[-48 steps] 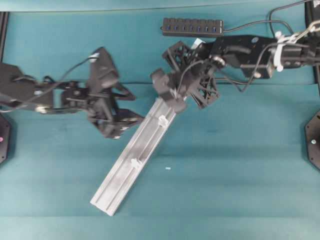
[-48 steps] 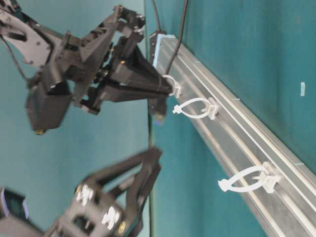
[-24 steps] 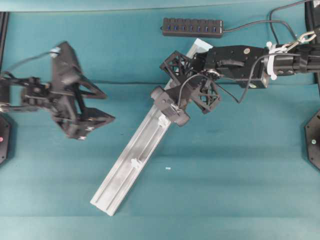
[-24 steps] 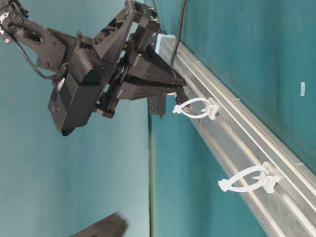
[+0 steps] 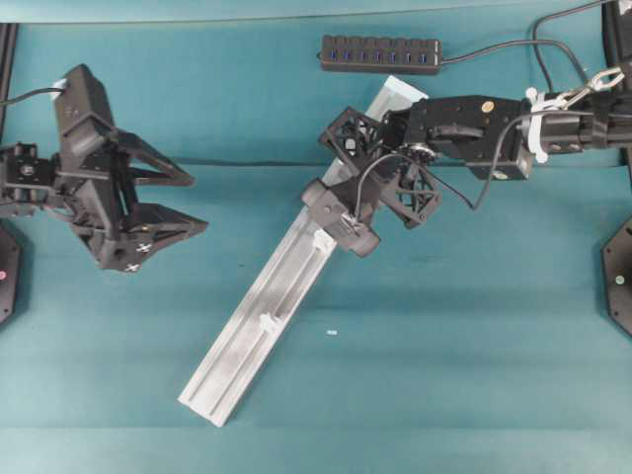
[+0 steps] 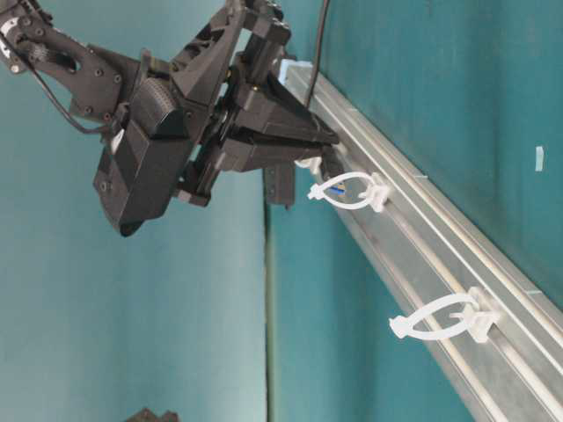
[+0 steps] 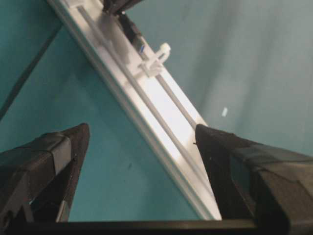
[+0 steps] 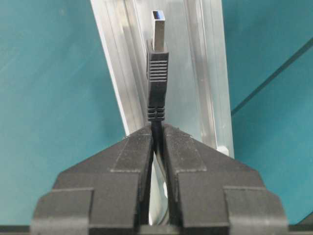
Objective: Pass the USB cable through three rings with both arms.
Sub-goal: 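Carry the plug with the left gripper into the second white loop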
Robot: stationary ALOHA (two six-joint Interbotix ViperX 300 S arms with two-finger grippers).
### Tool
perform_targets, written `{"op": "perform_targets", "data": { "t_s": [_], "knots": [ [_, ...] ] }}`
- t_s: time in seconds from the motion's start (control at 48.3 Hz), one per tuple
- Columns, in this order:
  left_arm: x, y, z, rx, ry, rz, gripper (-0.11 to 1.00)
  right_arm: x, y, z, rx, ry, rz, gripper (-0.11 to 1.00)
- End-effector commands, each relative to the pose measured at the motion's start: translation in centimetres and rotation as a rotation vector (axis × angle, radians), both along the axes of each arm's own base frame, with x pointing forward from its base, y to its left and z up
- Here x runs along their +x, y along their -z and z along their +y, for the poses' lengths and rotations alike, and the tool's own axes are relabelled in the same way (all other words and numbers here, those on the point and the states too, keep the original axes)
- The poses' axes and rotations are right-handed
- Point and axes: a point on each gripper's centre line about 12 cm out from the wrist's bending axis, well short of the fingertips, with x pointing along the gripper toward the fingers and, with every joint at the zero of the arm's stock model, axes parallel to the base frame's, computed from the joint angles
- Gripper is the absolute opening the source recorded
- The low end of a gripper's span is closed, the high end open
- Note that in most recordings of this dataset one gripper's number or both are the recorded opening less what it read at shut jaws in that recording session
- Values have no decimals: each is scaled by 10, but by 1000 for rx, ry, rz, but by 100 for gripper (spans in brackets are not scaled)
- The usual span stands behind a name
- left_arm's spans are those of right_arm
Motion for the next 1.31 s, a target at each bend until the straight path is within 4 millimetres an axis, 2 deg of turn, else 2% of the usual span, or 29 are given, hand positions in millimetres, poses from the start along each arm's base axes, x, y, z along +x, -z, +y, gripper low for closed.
{"op": "perform_targets", "data": {
  "t_s": [0.0, 0.456, 0.767, 0.995, 1.285],
  "knots": [
    [-9, -17, -2, 11, 4, -65, 94, -2, 7, 15, 15, -25, 25, 8],
    [-38, -23, -6, -20, -13, -70, 94, 8, -2, 24, 6, -60, 11, 9],
    [-40, -21, -6, -22, -14, -70, 93, 18, -7, 27, 2, -66, -8, 8],
    [-40, -22, -6, -21, -12, -76, 93, 19, -7, 38, 14, -78, -12, 8],
    [-36, -18, -18, -28, 38, -67, 93, 28, -10, 48, 99, -17, -81, 8]
  ]
}}
